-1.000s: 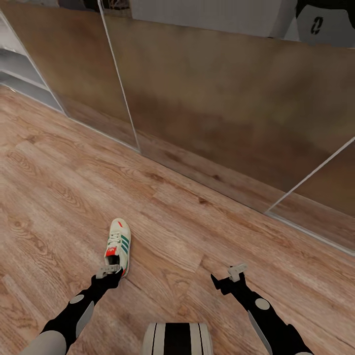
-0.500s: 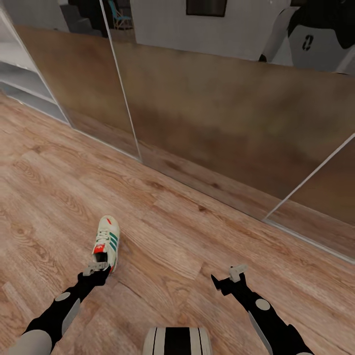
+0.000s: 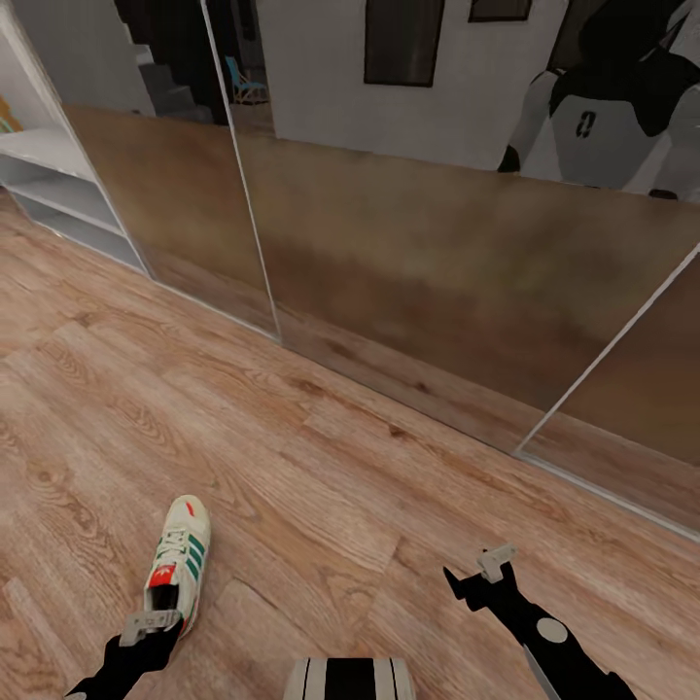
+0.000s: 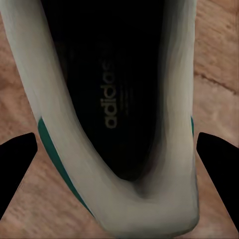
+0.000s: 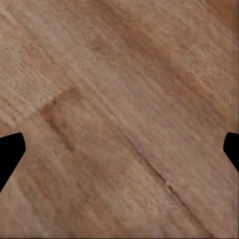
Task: Pick up the two gym shoes and the two sandals from the corridor floor and place them onto the hallstand (shoe rack) in the corridor, making sure they are on the rack and not on the floor. Arrange them so the two gym shoes are next to each other and the two sandals are next to each other.
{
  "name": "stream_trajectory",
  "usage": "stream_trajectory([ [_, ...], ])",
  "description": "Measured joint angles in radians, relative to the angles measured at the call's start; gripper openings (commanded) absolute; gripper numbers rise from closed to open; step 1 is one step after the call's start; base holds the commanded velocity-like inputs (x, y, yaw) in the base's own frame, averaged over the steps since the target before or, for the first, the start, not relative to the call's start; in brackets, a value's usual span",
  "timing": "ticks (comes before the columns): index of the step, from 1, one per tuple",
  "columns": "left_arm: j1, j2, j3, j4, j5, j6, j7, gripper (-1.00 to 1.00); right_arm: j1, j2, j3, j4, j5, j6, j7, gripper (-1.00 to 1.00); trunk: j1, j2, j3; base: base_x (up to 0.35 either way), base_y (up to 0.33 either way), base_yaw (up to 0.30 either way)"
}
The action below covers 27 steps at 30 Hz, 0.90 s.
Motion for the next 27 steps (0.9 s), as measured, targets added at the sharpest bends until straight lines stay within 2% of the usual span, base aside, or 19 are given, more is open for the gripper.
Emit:
stream_trajectory([
  [3,0.022,0.000,0.020,-0.001,0.001,-0.034,-0.001,-1.00,0.031,-0.004,0.000,0.001,-0.001,-0.024,-0.001,1.00,-0.001,0.001,0.016,0.000,0.000,0.000],
  [9,0.056,0.000,0.069,-0.002,0.001,-0.062,-0.008,-1.00,0.097,-0.005,-0.003,0.012,-0.004,-0.088,-0.021,1.00,-0.004,0.002,0.049,0.000,0.000,0.000],
  [15,0.094,0.001,0.115,-0.004,0.001,-0.071,-0.016,-1.00,0.146,-0.001,-0.031,0.071,-0.010,-0.183,-0.112,1.00,-0.007,0.004,0.082,0.000,0.000,0.000],
  [22,0.107,-0.005,0.123,-0.002,-0.006,-0.087,-0.028,-1.00,0.158,0.009,-0.041,0.182,-0.013,-0.280,-0.157,1.00,-0.010,0.005,0.120,0.000,0.000,0.000],
  [27,0.120,-0.011,0.124,0.009,-0.007,-0.143,-0.029,-1.00,0.159,0.030,-0.045,0.239,-0.014,-0.320,-0.167,1.00,-0.012,0.006,0.147,0.000,0.000,0.000],
])
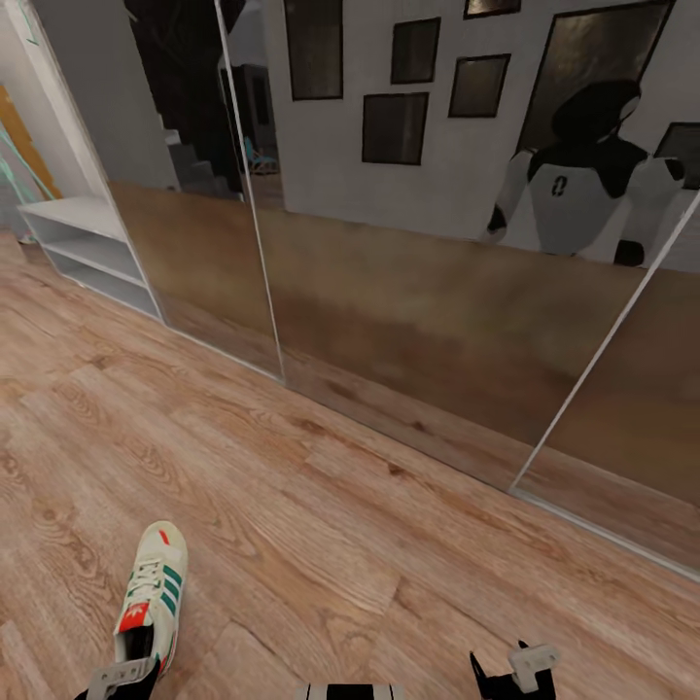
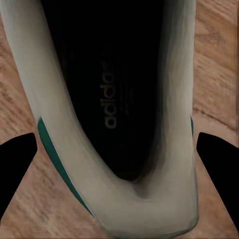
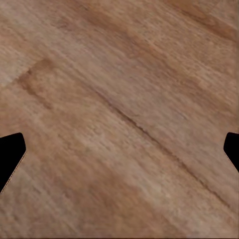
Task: Pick up the two gym shoes and the two sandals from the corridor floor and place them onto the hallstand (shoe rack) in the corridor, making sure they are on the rack and not on the floor. Arrange them so the two gym shoes are next to each other and the two sandals are next to each other.
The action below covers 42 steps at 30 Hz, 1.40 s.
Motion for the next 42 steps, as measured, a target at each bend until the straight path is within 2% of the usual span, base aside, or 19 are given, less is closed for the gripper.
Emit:
stream_trajectory([
  [7,0.004,-0.004,-0.001,0.005,-0.002,-0.014,-0.002,-1.00,0.000,0.011,-0.001,0.011,-0.004,-0.007,-0.008,1.00,-0.003,0.002,0.038,0.000,0.000,0.000],
  [10,0.004,-0.014,-0.001,0.005,-0.004,-0.014,-0.002,-1.00,0.000,0.038,-0.001,0.011,-0.003,-0.007,-0.060,1.00,-0.004,0.002,0.054,0.000,0.000,0.000],
  [11,0.004,-0.022,-0.003,0.005,-0.007,-0.015,-0.002,-1.00,0.000,0.054,-0.003,0.011,-0.001,-0.007,-0.129,1.00,-0.005,0.003,0.060,0.000,0.000,0.000],
  [16,0.004,-0.029,-0.001,0.005,-0.007,-0.014,-0.001,-1.00,0.000,0.063,0.000,0.011,0.001,-0.007,-0.195,1.00,-0.007,0.004,0.085,0.000,0.000,0.000],
  [20,0.004,-0.029,0.000,0.004,-0.006,-0.013,-0.001,-1.00,0.000,0.063,0.001,0.011,0.003,-0.007,-0.200,1.00,-0.009,0.005,0.102,0.000,0.000,0.028],
  [33,0.004,-0.030,0.000,0.004,-0.003,-0.013,0.003,-1.00,0.000,0.066,0.008,0.047,0.006,-0.007,-0.202,1.00,-0.009,0.005,0.102,0.000,0.000,0.255],
  [42,0.004,-0.032,-0.001,0.006,-0.004,-0.013,0.003,-1.00,0.000,0.079,0.009,0.067,0.006,-0.007,-0.203,1.00,-0.009,0.005,0.102,0.000,0.000,0.278],
])
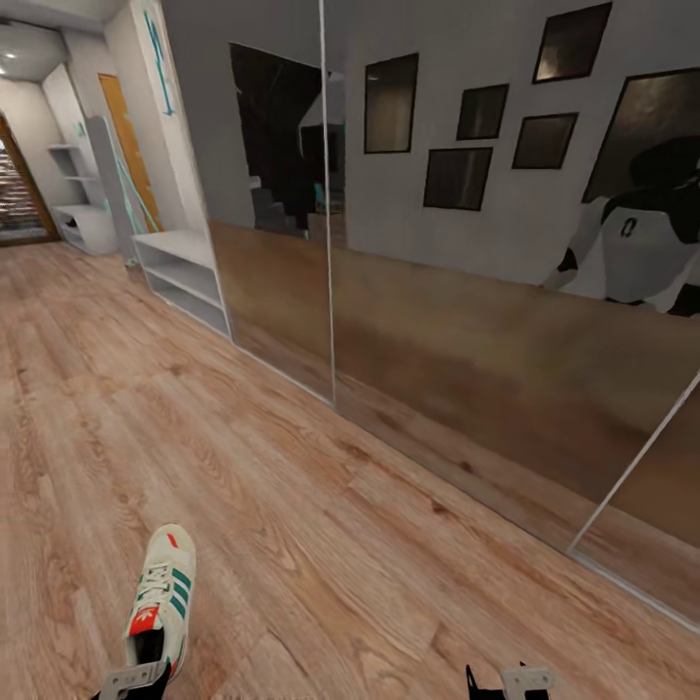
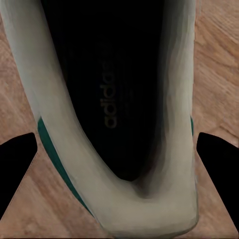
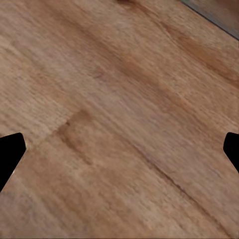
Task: Pick up the two gym shoes and the two sandals from the corridor floor and place them onto the hallstand (shoe rack) in the corridor, making sure they are on the rack and not on the floor. Arrange them so the two gym shoes are next to each other and the two sandals are next to each other.
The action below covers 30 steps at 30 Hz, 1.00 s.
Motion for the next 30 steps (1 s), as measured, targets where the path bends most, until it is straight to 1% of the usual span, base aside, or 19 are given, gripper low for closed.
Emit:
stream_trajectory([
  [23,0.001,-0.002,0.001,-0.001,0.001,-0.004,-0.004,-1.00,0.000,0.004,0.000,0.003,0.000,-0.001,-0.005,1.00,0.000,0.000,0.000,0.000,0.000,0.279],
  [27,0.001,-0.002,0.002,-0.001,0.004,-0.003,-0.003,-1.00,0.000,0.004,0.000,0.003,0.000,-0.001,-0.005,1.00,-0.002,0.001,0.015,0.000,0.000,0.279],
  [30,0.001,-0.001,0.002,-0.001,0.006,-0.003,-0.003,-1.00,0.000,0.004,-0.001,0.002,0.000,-0.002,-0.005,1.00,-0.013,0.022,0.025,0.000,0.000,0.279],
])
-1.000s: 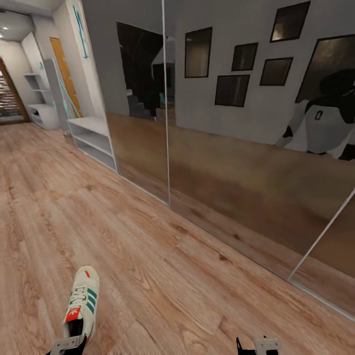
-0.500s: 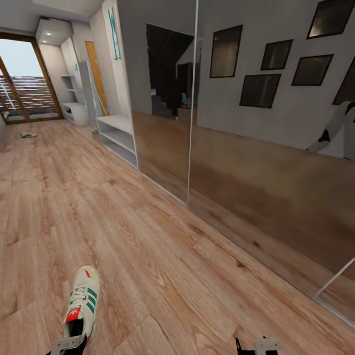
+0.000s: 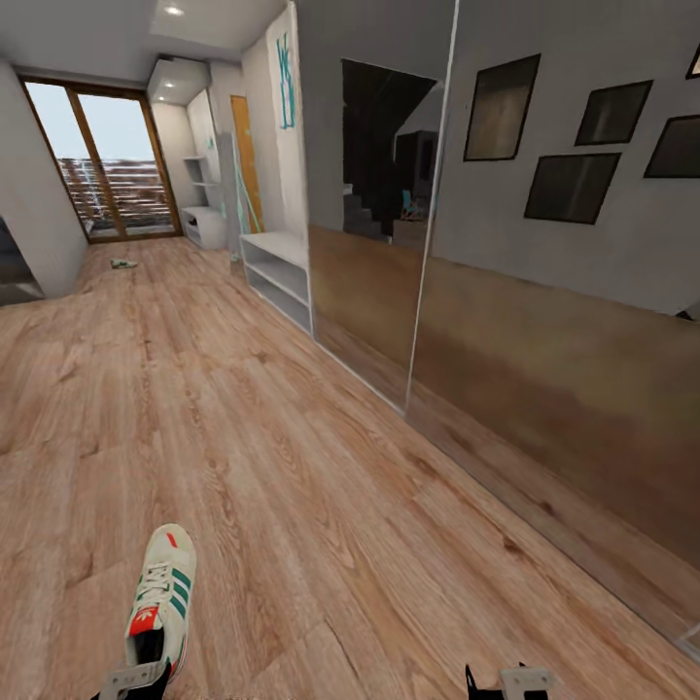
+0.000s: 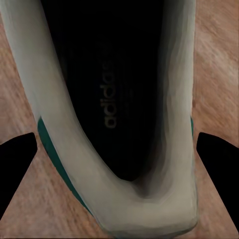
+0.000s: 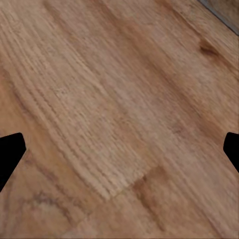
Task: Pick up the two gym shoes and the two sandals from the corridor floor and place them onto the hallstand (shoe rack) in the corridor, making sure they are on the rack and not on the floor. Arrange them so the two gym shoes are next to each other and the two sandals are next to each other.
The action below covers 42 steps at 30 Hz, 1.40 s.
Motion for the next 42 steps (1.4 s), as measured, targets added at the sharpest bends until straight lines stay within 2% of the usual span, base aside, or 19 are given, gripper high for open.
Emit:
stream_trajectory([
  [20,0.000,-0.001,0.000,0.000,0.002,0.003,0.012,-1.00,0.000,0.000,-0.001,0.000,0.000,-0.002,-0.002,1.00,-0.077,0.140,0.063,0.000,0.000,0.279],
  [32,0.000,-0.001,0.000,0.001,-0.003,0.002,0.012,-1.00,0.000,-0.001,-0.001,0.000,-0.001,-0.002,-0.003,1.00,-0.077,0.140,0.063,0.000,0.000,0.279],
  [37,0.000,-0.020,-0.003,0.002,-0.010,0.001,0.011,-1.00,0.000,-0.001,-0.002,-0.001,-0.001,-0.003,-0.003,1.00,-0.077,0.140,0.063,0.000,0.000,0.279],
  [42,0.000,-0.024,-0.001,0.002,-0.010,0.002,0.011,-1.00,0.000,-0.001,-0.002,-0.002,-0.001,-0.003,-0.003,1.00,-0.077,0.140,0.066,0.000,0.000,0.259],
])
